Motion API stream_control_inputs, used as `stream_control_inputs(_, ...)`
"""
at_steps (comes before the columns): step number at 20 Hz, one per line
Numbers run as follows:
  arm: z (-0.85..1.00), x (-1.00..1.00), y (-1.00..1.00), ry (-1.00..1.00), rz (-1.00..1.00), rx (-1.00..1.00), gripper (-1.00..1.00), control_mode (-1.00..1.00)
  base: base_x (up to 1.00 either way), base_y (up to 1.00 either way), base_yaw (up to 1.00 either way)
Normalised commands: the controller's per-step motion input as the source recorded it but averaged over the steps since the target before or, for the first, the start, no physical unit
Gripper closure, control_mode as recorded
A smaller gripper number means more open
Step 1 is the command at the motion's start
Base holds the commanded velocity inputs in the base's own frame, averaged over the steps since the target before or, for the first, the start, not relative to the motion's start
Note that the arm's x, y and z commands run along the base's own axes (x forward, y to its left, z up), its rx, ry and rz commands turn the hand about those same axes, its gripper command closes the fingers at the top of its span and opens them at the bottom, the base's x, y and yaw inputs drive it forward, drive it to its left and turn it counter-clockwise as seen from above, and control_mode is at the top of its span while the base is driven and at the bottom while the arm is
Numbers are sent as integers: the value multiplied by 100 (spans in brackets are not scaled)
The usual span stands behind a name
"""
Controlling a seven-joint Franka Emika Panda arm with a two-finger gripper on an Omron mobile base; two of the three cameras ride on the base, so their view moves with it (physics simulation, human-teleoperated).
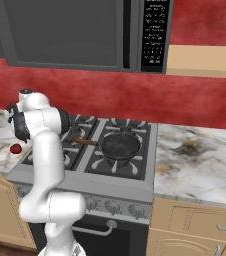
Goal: Place the pan on the front right burner on the stove. Then place the tomato and the onion in the pan and turn on the front right burner.
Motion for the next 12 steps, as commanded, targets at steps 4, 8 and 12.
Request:
stream_control_inputs(4,-24,20,19,0,0,0,-100,-100,0,0,0)
stream_control_inputs(8,-18,5,18,0,0,0,-100,-100,0,0,0)
stream_control_inputs(12,-14,0,4,0,0,-2,-100,-100,0,0,0)
